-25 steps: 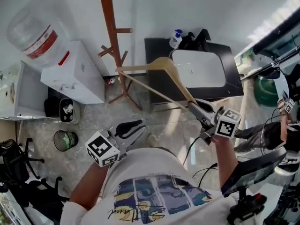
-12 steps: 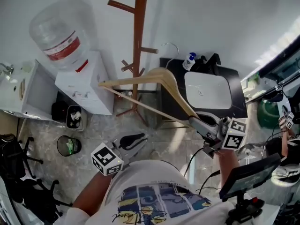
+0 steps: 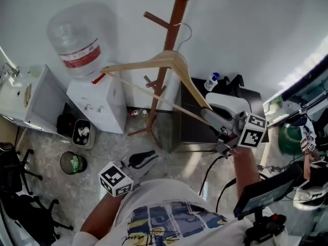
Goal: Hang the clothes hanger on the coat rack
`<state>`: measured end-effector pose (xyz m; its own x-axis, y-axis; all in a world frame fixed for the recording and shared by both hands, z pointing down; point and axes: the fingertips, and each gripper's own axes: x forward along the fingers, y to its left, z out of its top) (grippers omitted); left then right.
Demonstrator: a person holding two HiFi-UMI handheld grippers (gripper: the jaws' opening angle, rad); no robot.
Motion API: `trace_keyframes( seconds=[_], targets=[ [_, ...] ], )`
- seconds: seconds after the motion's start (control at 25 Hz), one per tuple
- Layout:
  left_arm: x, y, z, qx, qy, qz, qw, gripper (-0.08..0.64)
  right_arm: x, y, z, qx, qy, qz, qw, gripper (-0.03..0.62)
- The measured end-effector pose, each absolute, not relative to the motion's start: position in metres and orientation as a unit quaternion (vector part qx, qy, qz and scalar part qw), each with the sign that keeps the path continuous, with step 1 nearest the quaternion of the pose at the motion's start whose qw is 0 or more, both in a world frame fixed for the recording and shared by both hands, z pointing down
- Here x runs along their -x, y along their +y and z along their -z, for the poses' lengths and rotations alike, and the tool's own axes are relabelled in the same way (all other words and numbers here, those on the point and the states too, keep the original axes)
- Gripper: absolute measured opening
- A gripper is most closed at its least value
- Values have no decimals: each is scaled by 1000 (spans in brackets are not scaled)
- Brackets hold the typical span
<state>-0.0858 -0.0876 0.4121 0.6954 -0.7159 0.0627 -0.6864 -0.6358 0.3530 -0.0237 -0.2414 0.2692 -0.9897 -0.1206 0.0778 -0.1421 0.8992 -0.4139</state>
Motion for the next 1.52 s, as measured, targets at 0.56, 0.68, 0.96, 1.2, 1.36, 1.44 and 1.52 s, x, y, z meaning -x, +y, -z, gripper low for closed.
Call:
trace_keyframes(
  seconds=[0.56, 0.68, 0.96, 1.2, 1.36, 1.44, 1.52],
  targets=[
    [134, -74, -419, -893, -411, 58, 176, 78, 82, -286, -284, -140, -967, -208, 35, 51],
    [140, -70, -420, -893, -411, 52, 175, 78, 86, -287, -290, -152, -966, -208, 38, 51],
    [154, -58, -416, -899, -403, 37, 169, 78, 95, -286, -307, -185, -960, -205, 36, 51],
    [163, -45, -417, -904, -391, 28, 170, 78, 97, -286, -317, -214, -959, -182, 21, 52],
    [171, -39, -418, -907, -384, 26, 171, 78, 97, -293, -324, -240, -958, -155, 12, 54],
    [174, -36, -416, -908, -382, 27, 172, 78, 99, -296, -329, -248, -956, -158, 7, 58],
    [177, -33, -412, -908, -381, 26, 172, 78, 99, -297, -332, -259, -953, -156, 2, 62]
  ],
)
